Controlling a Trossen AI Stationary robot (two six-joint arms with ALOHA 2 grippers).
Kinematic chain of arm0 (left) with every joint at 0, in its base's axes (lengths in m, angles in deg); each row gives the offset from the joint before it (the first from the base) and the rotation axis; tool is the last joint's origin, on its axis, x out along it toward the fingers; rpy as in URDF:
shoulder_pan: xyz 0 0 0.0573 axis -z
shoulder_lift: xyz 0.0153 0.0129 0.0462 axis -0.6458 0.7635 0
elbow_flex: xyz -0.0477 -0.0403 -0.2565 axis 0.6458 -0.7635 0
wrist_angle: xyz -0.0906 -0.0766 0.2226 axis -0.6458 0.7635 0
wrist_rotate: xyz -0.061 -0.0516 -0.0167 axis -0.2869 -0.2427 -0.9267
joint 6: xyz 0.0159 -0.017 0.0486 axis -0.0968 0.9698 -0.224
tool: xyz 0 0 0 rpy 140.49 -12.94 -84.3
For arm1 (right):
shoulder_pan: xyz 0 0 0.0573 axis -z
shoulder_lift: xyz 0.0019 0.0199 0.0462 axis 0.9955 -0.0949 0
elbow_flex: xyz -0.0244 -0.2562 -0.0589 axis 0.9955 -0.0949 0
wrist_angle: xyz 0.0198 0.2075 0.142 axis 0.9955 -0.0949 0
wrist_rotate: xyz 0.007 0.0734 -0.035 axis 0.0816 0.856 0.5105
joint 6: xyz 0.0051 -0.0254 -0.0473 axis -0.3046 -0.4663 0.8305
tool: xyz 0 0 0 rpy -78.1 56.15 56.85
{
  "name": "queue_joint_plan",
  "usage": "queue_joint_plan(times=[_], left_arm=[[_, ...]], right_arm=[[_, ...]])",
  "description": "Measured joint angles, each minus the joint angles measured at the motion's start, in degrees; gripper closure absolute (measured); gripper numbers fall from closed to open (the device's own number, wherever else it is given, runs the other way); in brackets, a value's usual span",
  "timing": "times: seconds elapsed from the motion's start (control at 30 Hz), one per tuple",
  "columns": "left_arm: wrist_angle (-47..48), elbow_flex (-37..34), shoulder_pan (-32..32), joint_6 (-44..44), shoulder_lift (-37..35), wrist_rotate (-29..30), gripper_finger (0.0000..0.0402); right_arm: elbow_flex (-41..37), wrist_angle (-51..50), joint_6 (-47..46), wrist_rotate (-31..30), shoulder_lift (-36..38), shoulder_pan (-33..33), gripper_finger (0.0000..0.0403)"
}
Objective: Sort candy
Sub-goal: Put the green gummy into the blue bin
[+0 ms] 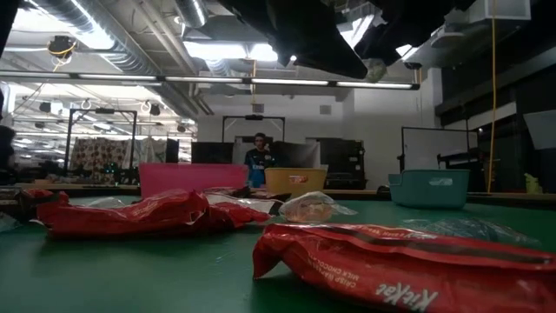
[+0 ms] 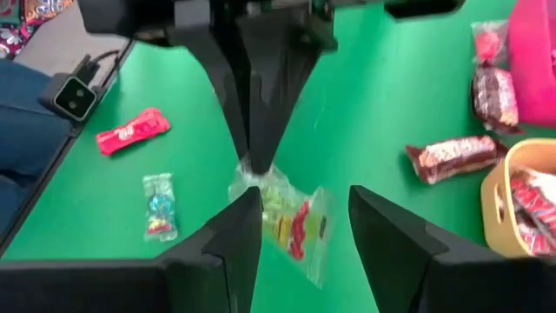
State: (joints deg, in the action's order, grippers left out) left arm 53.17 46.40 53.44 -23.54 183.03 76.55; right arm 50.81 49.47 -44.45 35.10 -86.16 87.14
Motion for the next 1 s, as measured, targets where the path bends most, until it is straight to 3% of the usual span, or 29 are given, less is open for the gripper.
queue_joint_plan(times=[0.43,0.6,0.83,1.0], left_arm=[[-0.07,0.00,0.00,0.00,0.00,1.97,0.0400],[-0.07,0.00,0.00,0.00,-0.02,1.95,0.0400],[-0.07,0.00,-0.07,0.01,-0.02,1.95,0.0400],[-0.27,0.00,-0.17,0.67,-0.02,1.86,0.0393]], right_arm=[[0.00,-1.36,-1.14,0.07,0.00,0.02,0.0237],[0.00,-1.35,-1.16,0.07,0.00,0.02,0.0284],[0.00,-1.36,-1.18,0.10,0.00,0.04,0.0387],[0.00,-1.34,-1.10,0.03,0.00,0.04,0.0386]])
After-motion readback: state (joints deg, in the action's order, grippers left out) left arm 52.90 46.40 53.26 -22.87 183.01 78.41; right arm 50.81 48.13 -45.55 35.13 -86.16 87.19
